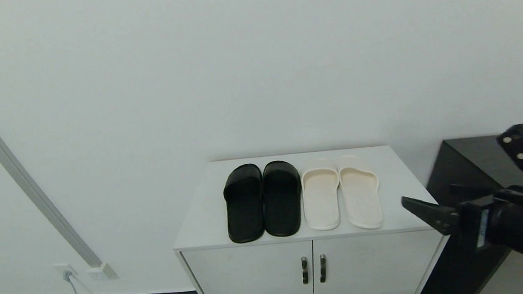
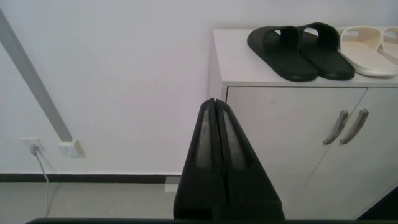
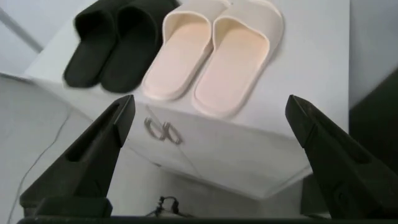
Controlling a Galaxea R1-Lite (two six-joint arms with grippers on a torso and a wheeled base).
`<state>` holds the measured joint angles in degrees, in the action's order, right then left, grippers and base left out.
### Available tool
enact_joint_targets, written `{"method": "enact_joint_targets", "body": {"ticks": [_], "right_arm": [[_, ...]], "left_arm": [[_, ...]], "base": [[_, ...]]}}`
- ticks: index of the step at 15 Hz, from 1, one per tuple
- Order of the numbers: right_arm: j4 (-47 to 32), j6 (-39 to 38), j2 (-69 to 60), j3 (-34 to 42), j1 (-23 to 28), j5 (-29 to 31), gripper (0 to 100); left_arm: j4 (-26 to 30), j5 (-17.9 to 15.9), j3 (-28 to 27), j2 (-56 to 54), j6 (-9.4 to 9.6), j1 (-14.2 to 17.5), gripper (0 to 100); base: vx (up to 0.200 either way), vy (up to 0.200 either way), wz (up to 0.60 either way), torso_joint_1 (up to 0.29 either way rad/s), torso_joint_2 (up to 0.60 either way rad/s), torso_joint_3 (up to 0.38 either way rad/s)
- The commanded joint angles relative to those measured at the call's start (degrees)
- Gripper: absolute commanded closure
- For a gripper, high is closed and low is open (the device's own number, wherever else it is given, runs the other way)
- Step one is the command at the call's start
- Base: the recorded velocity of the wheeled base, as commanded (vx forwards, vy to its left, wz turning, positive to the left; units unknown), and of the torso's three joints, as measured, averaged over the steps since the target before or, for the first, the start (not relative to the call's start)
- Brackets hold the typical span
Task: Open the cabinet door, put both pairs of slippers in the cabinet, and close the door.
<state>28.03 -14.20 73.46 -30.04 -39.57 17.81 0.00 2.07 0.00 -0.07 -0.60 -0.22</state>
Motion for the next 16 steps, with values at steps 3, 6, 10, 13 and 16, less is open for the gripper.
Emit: {"method": "enact_joint_targets", "body": {"ticks": [3, 6, 10, 13, 16], "right_arm": [[5.46, -0.65, 20.32, -10.74, -4.64, 10.58, 0], [7.48, -0.74, 27.53, -15.31, -4.90, 14.36, 0], [12.84, -0.30, 37.11, -21.82, -4.20, 19.37, 0], [12.93, -0.39, 41.94, -25.69, -2.70, 20.42, 0], [12.93, -0.56, 45.19, -28.41, -1.21, 20.42, 0]], "left_arm": [[0.00, 0.04, 0.00, 0.07, -0.11, 0.04, 100], [0.00, 0.04, 0.00, 0.07, -0.11, 0.04, 100], [0.00, 0.04, 0.00, 0.07, -0.19, 0.04, 100], [0.00, 0.04, 0.00, 0.07, -0.19, 0.04, 100], [0.00, 0.04, 0.00, 0.07, -0.19, 0.04, 100]], "base": [[0.000, 0.000, 0.00, 0.000, 0.00, 0.000], [0.000, 0.000, 0.00, 0.000, 0.00, 0.000], [0.000, 0.000, 0.00, 0.000, 0.00, 0.000], [0.000, 0.000, 0.00, 0.000, 0.00, 0.000], [0.000, 0.000, 0.00, 0.000, 0.00, 0.000]]}}
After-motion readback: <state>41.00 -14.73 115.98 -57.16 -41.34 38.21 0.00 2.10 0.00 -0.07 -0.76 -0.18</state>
